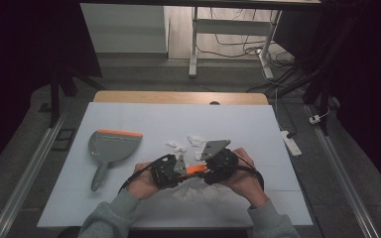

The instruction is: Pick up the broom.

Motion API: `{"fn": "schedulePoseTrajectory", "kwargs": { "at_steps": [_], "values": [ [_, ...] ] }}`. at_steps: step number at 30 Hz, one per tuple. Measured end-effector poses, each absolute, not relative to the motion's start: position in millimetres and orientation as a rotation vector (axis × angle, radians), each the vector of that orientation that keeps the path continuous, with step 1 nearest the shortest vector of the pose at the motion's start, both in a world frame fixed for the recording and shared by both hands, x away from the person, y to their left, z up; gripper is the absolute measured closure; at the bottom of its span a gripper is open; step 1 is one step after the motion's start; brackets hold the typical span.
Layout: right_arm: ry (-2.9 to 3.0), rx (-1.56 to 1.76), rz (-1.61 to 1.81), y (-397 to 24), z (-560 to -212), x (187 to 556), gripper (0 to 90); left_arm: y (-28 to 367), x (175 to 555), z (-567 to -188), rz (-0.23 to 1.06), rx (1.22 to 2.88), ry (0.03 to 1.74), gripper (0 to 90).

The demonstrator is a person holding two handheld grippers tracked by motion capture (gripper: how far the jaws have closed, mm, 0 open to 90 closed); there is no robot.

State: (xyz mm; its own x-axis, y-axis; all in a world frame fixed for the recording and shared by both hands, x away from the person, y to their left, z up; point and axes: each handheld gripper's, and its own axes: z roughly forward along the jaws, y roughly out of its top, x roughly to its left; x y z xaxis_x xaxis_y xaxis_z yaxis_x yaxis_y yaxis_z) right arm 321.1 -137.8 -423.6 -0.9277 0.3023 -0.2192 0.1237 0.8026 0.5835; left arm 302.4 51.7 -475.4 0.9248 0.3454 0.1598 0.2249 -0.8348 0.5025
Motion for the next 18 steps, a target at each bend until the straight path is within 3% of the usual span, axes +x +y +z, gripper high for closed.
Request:
{"fn": "schedulePoseTrajectory", "kwargs": {
  "at_steps": [5, 10, 18],
  "values": [
    [2.758, 0.248, 0.737, -132.8, -433.8, 322.9, 40.0, 50.2, 301.2, -473.9, 0.339, 2.593, 0.391, 80.3],
    [2.805, 0.224, 0.686, -131.1, -442.0, 323.4, 56.7, 46.9, 297.9, -473.0, 0.331, 2.601, 0.353, 80.3],
    [2.83, 0.151, 0.701, -135.3, -441.0, 322.9, 61.5, 52.2, 300.5, -472.1, 0.287, 2.571, 0.316, 78.5]
  ]
}}
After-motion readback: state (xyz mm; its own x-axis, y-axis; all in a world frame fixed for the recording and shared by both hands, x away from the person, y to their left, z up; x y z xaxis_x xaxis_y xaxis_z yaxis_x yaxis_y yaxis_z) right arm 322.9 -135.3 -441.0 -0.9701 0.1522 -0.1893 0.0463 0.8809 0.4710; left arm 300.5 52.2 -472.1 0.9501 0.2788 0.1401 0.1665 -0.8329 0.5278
